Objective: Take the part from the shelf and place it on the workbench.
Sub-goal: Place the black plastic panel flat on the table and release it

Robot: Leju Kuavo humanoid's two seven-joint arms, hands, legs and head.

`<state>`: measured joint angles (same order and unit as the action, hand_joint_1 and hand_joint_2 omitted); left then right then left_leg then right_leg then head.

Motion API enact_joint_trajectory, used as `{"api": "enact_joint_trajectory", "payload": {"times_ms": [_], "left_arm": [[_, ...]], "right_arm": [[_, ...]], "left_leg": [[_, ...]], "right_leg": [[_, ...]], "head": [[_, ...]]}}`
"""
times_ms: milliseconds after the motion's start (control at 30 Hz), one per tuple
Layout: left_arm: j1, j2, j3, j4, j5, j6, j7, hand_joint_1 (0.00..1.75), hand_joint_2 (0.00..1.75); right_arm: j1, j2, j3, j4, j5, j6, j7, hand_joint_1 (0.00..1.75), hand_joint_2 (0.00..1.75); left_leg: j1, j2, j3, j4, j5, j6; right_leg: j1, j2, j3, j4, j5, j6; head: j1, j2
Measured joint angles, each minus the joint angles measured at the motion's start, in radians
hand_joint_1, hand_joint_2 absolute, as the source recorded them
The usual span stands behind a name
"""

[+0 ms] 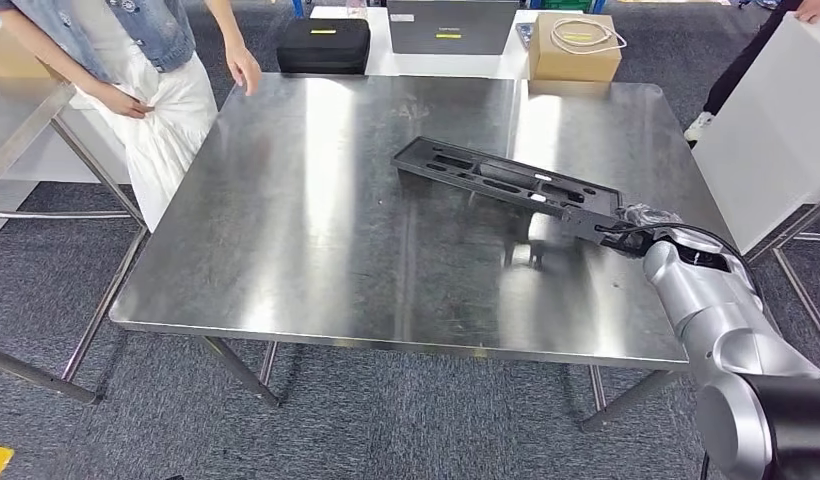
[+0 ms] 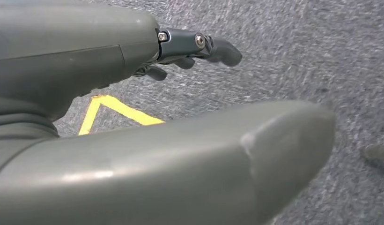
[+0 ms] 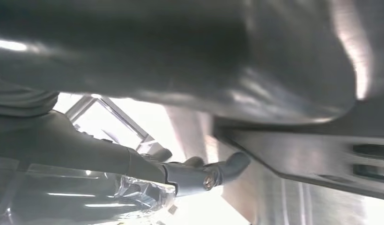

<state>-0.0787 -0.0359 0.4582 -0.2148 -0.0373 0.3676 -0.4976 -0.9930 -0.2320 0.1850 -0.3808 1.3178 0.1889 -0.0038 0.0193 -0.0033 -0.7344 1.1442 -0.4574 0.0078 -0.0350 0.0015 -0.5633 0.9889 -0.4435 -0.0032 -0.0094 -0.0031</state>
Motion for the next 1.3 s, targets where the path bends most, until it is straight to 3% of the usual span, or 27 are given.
{"api": "enact_joint_trajectory", "payload": {"times_ms": [67,100,133,233,300,367,433,467,533,567,600,633,667,733,800,867,900,967,1033,1100,1133,1167,1233,1300], "left_arm": [[0.0,-0.001,0.0,0.0,-0.005,0.0,0.002,0.0,0.0],[0.0,-0.001,0.0,0.0,-0.006,0.0,0.004,0.0,0.0],[-0.001,-0.001,0.0,0.0,-0.007,0.0,0.004,0.0,0.0],[-0.004,0.0,0.0,-0.002,-0.008,0.0,0.002,0.0,0.0],[-0.006,0.002,0.0,-0.004,-0.012,-0.001,-0.003,0.0,0.0],[-0.007,0.002,0.0,-0.005,-0.015,-0.001,-0.004,0.0,0.0],[-0.011,0.0,0.0,-0.005,-0.017,0.0,0.0,0.0,0.0],[-0.013,-0.002,0.0,-0.005,-0.017,0.0,0.003,0.0,0.0],[-0.015,-0.004,0.001,-0.005,-0.017,0.0,0.005,0.0,0.0],[-0.016,-0.005,0.002,-0.005,-0.016,0.0,0.005,0.0,0.0],[-0.016,-0.006,0.003,-0.005,-0.016,0.0,0.005,0.0,0.0],[-0.015,-0.008,0.004,-0.005,-0.015,0.0,0.004,0.0,0.0],[-0.015,-0.01,0.006,-0.005,-0.015,-0.001,0.003,0.0,0.0],[-0.015,-0.013,0.01,-0.005,-0.015,-0.001,0.001,0.0,0.0],[-0.015,-0.014,0.015,-0.005,-0.015,0.0,0.0,0.0,0.0],[-0.014,-0.014,0.019,-0.005,-0.015,0.0,-0.001,0.0,0.0],[-0.013,-0.014,0.021,-0.005,-0.016,0.0,-0.001,0.0,0.0],[-0.012,-0.015,0.025,-0.005,-0.016,0.001,0.0,0.0,0.0],[-0.011,-0.016,0.028,-0.005,-0.016,0.003,0.002,0.0,0.0],[-0.011,-0.016,0.032,-0.004,-0.015,0.006,0.002,0.0,0.0],[-0.011,-0.017,0.035,-0.004,-0.013,0.007,0.003,0.0,0.0],[-0.011,-0.017,0.037,-0.004,-0.011,0.009,0.003,0.0,0.0],[-0.011,-0.017,0.042,-0.005,-0.007,0.011,0.001,0.0,0.0],[-0.011,-0.017,0.047,-0.005,-0.004,0.013,-0.002,0.0,0.0]], "right_arm": [[0.007,-0.008,0.0,0.0,-0.003,-0.013,0.007,0.0,0.0],[0.01,-0.013,0.0,0.0,-0.004,-0.018,0.01,0.0,0.0],[0.013,-0.017,0.0,0.0,-0.005,-0.022,0.012,0.0,0.0],[0.017,-0.031,0.0,-0.002,-0.006,-0.038,0.023,0.0,0.0],[0.017,-0.04,0.0,-0.003,-0.005,-0.052,0.042,0.0,0.0],[0.02,-0.046,0.0,-0.003,-0.006,-0.072,0.073,0.0,0.0],[0.023,-0.052,0.0,-0.003,-0.009,-0.093,0.106,0.0,0.0],[0.024,-0.056,0.0,-0.003,-0.01,-0.103,0.122,0.0,0.0],[0.026,-0.062,0.0,-0.003,-0.01,-0.123,0.155,0.0,0.0],[0.03,-0.063,0.0,-0.003,-0.009,-0.134,0.173,0.0,0.0],[0.036,-0.062,0.0,-0.003,-0.009,-0.146,0.191,0.0,0.0],[0.042,-0.062,0.0,-0.002,-0.009,-0.159,0.21,0.0,0.0],[0.049,-0.062,0.0,-0.002,-0.009,-0.175,0.227,0.0,0.0],[0.059,-0.059,-0.001,-0.002,-0.011,-0.21,0.259,0.0,0.0],[0.074,-0.055,-0.003,-0.001,-0.014,-0.241,0.285,0.0,0.0],[0.097,-0.051,-0.008,0.002,-0.021,-0.268,0.305,0.0,0.0],[0.109,-0.049,-0.011,0.004,-0.026,-0.282,0.314,0.0,0.0],[0.135,-0.041,-0.021,0.007,-0.034,-0.315,0.332,0.0,0.0],[0.158,-0.032,-0.029,0.01,-0.036,-0.349,0.347,0.0,0.0],[0.179,-0.024,-0.034,0.014,-0.035,-0.373,0.362,0.0,0.0],[0.188,-0.02,-0.037,0.017,-0.034,-0.38,0.37,0.0,0.0],[0.196,-0.016,-0.039,0.019,-0.033,-0.386,0.379,0.0,0.0],[0.209,-0.007,-0.043,0.023,-0.029,-0.406,0.404,0.0,0.0],[0.222,0.001,-0.047,0.026,-0.023,-0.433,0.428,0.0,0.0]], "left_leg": [[0.001,0.0,-0.028,0.128,-0.071,-0.006],[0.001,0.0,-0.023,0.155,-0.08,-0.005],[0.001,0.0,0.002,0.145,-0.071,-0.003],[-0.005,-0.001,0.146,-0.037,-0.032,0.022],[-0.015,-0.001,0.195,-0.112,-0.031,0.036],[-0.02,0.0,0.194,-0.126,-0.016,0.046],[-0.018,0.003,0.187,-0.148,0.013,0.057],[-0.015,0.005,0.179,-0.158,0.029,0.061],[-0.014,0.006,0.15,-0.161,0.054,0.065],[-0.014,0.006,0.133,-0.161,0.067,0.064],[-0.013,0.007,0.116,-0.16,0.079,0.062],[-0.012,0.007,0.1,-0.159,0.091,0.058],[-0.01,0.007,0.085,-0.158,0.102,0.054],[-0.008,0.007,0.06,-0.155,0.121,0.04],[-0.01,0.009,0.047,-0.159,0.143,0.028],[-0.011,0.006,0.042,-0.166,0.164,0.021],[-0.01,0.004,0.038,-0.167,0.166,0.018],[-0.008,0.003,0.018,-0.121,0.119,0.009],[-0.006,0.003,-0.019,0.01,0.025,0.0],[-0.006,0.003,-0.043,0.134,-0.033,-0.002],[-0.006,0.003,-0.033,0.149,-0.037,0.0],[-0.006,0.003,-0.005,0.124,-0.026,0.003],[-0.007,-0.001,0.083,0.0,0.002,0.014],[-0.014,-0.006,0.135,-0.086,0.01,0.024]], "right_leg": [[0.007,-0.001,-0.02,0.001,0.016,-0.006],[0.01,-0.002,-0.03,0.001,0.024,-0.006],[0.012,-0.002,-0.04,0.002,0.031,-0.005],[0.018,-0.001,-0.059,0.002,0.052,0.003],[0.017,-0.003,-0.062,0.0,0.064,0.016],[0.016,-0.005,-0.064,-0.007,0.077,0.031],[0.018,-0.005,-0.079,0.007,0.06,0.034],[0.019,-0.004,-0.095,0.041,0.029,0.03],[0.016,-0.003,-0.141,0.166,-0.057,0.02],[0.013,-0.003,-0.159,0.233,-0.086,0.024],[0.011,-0.003,-0.164,0.278,-0.095,0.033],[0.007,-0.003,-0.152,0.289,-0.084,0.047],[0.003,-0.004,-0.12,0.261,-0.062,0.062],[-0.001,-0.003,-0.015,0.121,-0.036,0.079],[0.006,-0.001,0.06,0.0,-0.044,0.07],[0.01,0.001,0.066,-0.027,-0.044,0.059],[0.003,0.0,0.061,-0.027,-0.037,0.056],[-0.004,-0.003,0.051,-0.027,-0.025,0.04],[-0.003,-0.006,0.04,-0.023,-0.017,0.027],[0.001,-0.008,0.027,-0.012,-0.015,0.024],[0.003,-0.008,0.02,-0.004,-0.015,0.024],[0.004,-0.007,0.013,0.004,-0.016,0.024],[0.005,-0.004,0.002,0.016,-0.015,0.025],[0.008,-0.003,-0.007,0.021,-0.011,0.032]], "head": [[0.0,0.0],[0.0,0.0],[0.0,0.0],[0.001,0.0],[0.001,0.0],[0.0,0.0],[0.001,0.0],[0.004,0.0],[0.007,0.0],[0.008,0.0],[0.008,0.0],[0.008,0.0],[0.009,0.0],[0.009,0.0],[0.007,0.0],[0.005,0.0],[0.006,0.0],[0.002,0.0],[-0.002,0.0],[-0.003,0.0],[-0.003,0.0],[-0.003,0.0],[-0.003,0.0],[-0.003,0.0]]}}
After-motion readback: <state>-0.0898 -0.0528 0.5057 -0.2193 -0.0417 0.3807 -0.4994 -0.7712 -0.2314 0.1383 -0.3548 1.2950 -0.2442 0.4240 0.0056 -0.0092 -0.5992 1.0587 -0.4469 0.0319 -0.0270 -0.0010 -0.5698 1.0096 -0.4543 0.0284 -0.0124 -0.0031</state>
